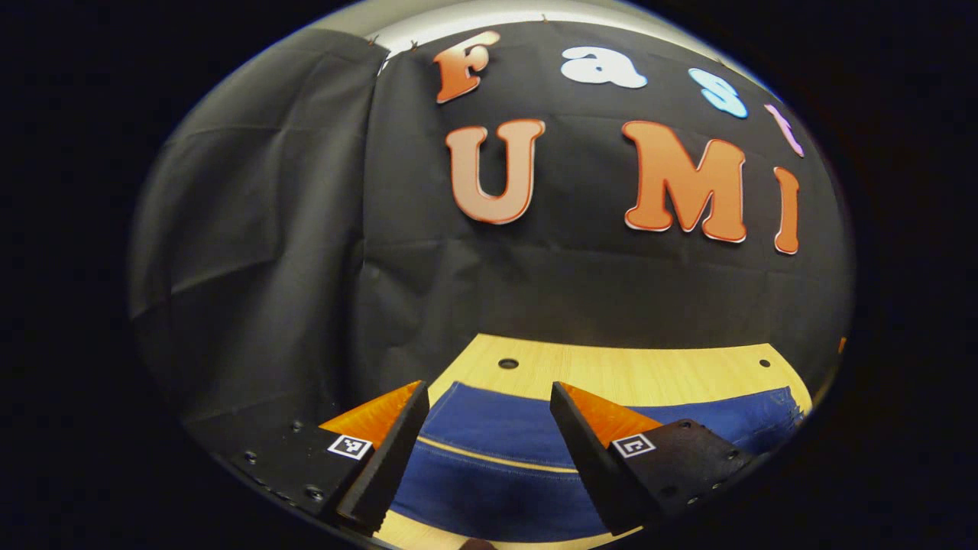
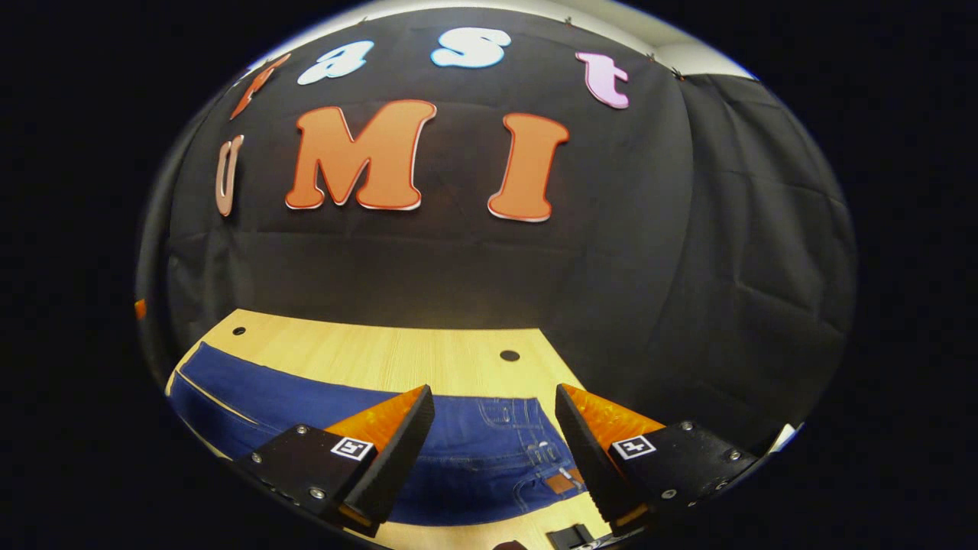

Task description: Grasp the waist and the cuffs of the jeans and fold them to make the two legs overlap; first hold the waist and fold one-third of the jeans toward the cuffs, then hold the cuffs and fold the remaining one-third in the same direction to finish folding.

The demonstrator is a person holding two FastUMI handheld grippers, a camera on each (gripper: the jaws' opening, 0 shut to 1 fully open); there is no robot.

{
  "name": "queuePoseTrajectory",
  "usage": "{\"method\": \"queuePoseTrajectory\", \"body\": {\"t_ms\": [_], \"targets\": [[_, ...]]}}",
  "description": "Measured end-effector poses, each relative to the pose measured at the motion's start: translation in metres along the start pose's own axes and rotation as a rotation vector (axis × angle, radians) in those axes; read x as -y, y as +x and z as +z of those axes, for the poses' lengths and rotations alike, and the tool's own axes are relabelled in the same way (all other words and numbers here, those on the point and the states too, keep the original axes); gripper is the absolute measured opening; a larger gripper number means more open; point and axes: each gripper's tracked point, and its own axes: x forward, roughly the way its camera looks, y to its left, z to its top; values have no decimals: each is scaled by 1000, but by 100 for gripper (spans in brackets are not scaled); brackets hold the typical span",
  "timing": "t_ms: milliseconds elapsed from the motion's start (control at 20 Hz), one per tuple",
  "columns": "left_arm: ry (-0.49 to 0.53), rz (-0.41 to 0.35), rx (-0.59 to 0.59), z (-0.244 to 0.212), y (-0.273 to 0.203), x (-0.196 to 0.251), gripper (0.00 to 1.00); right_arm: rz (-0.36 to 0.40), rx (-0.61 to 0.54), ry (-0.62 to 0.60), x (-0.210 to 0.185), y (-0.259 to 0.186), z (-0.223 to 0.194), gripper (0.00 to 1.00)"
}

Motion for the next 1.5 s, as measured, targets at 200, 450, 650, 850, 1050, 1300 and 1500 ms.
{"method": "queuePoseTrajectory", "body": {"t_ms": [200, 450, 650, 850, 1050, 1300, 1500], "targets": [[-110, 28, -119, -36, 13, -33, 98, 43, -179, 78, -9, 11, -60, 98], [-214, 66, -253, -80, 23, -73, 98, 35, -337, 217, -5, 14, -101, 98], [-412, 125, -401, -123, 30, -103, 98, 36, -429, 314, 1, 22, -128, 99], [-635, 152, -563, -178, 31, -122, 98, 39, -519, 464, -8, 24, -158, 98], [-831, 160, -606, -208, 31, -145, 98, 33, -593, 565, -11, 26, -182, 98], [-945, 179, -638, -235, 25, -169, 100, 15, -633, 592, -5, 33, -198, 98], [-996, 149, -630, -251, 31, -181, 98, -3, -652, 611, 6, 39, -209, 98]]}}
